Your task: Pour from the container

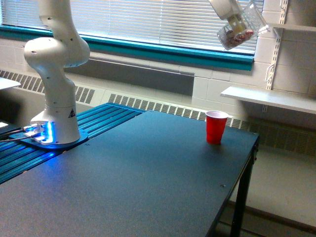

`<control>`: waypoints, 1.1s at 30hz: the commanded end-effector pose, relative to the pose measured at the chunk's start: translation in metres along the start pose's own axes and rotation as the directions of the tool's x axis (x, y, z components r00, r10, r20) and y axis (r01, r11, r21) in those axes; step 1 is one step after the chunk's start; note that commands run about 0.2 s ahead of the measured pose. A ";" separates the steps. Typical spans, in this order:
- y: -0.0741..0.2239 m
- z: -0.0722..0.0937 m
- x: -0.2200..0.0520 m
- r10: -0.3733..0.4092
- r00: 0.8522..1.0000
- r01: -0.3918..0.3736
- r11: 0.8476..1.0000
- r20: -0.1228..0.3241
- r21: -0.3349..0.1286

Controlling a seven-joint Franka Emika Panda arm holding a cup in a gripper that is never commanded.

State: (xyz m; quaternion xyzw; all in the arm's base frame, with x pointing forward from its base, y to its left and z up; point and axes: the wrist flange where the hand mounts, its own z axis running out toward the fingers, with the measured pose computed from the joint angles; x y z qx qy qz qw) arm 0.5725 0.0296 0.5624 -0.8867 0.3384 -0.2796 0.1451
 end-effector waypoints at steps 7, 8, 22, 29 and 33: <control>-0.016 -0.011 -0.024 0.166 0.985 -0.168 0.985 0.048 0.044; -0.018 -0.012 -0.028 0.165 0.985 -0.167 0.985 0.051 0.048; -0.062 -0.024 -0.138 0.142 0.971 -0.159 0.984 0.193 0.075; -0.074 -0.027 -0.191 0.123 0.953 -0.150 0.985 0.278 0.080; -0.076 -0.027 -0.216 0.116 0.939 -0.151 0.985 0.325 0.086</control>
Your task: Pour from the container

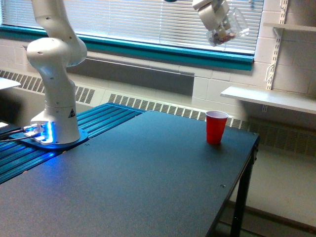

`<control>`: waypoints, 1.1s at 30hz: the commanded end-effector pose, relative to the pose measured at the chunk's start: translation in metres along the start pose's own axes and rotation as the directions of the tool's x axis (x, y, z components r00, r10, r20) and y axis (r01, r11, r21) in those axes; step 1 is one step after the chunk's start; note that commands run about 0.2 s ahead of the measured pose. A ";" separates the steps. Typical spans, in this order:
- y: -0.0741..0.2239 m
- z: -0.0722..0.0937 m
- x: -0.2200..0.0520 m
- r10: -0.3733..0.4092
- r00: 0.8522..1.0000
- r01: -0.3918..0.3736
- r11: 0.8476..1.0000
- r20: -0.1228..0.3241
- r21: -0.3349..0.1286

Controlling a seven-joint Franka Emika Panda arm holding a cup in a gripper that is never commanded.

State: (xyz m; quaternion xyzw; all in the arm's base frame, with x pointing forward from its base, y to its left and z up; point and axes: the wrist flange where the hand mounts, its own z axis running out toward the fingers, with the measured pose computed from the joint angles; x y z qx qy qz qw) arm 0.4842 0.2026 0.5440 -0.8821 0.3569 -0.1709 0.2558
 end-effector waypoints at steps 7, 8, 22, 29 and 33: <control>0.005 0.022 -0.059 0.033 0.991 -0.033 0.999 0.127 -0.002; 0.006 0.024 -0.060 0.039 0.990 -0.039 0.999 0.133 -0.004; 0.029 0.068 -0.057 0.113 0.973 -0.106 0.993 0.199 -0.044; 0.051 0.100 -0.064 0.116 0.968 -0.095 0.990 0.221 -0.104; 0.055 0.110 -0.066 0.138 0.963 -0.115 0.988 0.233 -0.107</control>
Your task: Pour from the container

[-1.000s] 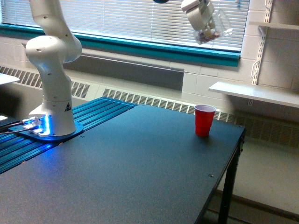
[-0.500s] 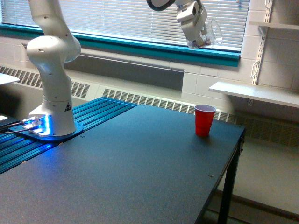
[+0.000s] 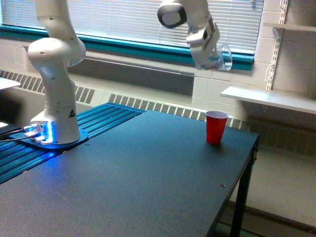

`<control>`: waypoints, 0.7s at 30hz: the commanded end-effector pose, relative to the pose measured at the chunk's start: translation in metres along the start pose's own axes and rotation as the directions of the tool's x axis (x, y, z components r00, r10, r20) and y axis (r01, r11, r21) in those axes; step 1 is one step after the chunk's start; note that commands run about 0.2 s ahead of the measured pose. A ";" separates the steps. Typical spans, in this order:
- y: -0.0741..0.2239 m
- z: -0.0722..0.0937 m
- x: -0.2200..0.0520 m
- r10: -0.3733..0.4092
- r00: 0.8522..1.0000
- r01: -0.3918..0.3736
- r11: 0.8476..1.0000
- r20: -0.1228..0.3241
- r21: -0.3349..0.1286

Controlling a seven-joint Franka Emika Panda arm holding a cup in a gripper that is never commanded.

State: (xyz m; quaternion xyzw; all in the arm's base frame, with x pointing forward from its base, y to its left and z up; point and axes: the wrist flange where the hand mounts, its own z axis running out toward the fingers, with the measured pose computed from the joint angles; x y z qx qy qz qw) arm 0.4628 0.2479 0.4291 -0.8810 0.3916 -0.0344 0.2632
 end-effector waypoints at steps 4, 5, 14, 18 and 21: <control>0.008 0.025 -0.002 0.004 1.000 -0.004 1.000 0.025 -0.010; 0.010 0.027 -0.003 0.006 1.000 -0.005 1.000 0.028 -0.016; 0.023 0.057 -0.010 0.014 0.999 -0.011 0.997 0.045 -0.073; 0.028 0.070 -0.015 0.017 0.998 -0.011 0.996 0.067 -0.088; 0.032 0.079 -0.021 0.013 0.995 -0.003 0.995 0.095 -0.095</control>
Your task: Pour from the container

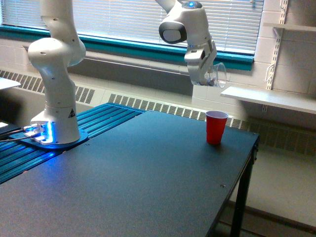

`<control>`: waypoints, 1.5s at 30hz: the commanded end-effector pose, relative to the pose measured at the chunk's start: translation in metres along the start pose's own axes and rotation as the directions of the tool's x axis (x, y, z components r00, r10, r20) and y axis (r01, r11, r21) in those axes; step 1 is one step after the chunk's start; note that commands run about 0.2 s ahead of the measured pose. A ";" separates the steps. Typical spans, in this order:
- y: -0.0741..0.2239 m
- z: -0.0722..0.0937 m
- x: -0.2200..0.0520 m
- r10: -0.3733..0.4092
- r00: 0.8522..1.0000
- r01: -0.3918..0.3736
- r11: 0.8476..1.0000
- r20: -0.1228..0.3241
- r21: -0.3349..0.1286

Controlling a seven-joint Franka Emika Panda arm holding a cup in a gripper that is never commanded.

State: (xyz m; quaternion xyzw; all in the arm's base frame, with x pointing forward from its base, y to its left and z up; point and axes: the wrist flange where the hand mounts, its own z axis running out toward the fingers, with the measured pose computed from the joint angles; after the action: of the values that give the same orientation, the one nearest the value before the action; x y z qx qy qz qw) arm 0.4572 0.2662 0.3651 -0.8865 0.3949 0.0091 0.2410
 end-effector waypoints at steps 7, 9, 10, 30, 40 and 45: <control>0.009 0.029 -0.018 -0.010 0.996 0.012 1.000 0.093 -0.021; 0.009 0.031 -0.018 -0.005 0.995 0.007 1.000 0.098 -0.022; 0.009 0.031 -0.018 0.000 0.995 0.002 1.000 0.099 -0.021; 0.020 0.058 -0.024 0.019 0.979 -0.007 0.998 0.202 -0.061; 0.014 0.053 -0.008 0.094 0.974 -0.086 0.995 0.208 -0.046; 0.012 0.052 0.001 0.157 0.960 -0.150 0.988 0.234 -0.046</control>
State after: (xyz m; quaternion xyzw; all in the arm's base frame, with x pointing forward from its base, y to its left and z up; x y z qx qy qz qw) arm 0.4463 0.2889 0.3092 -0.8626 0.4127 0.1308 0.2619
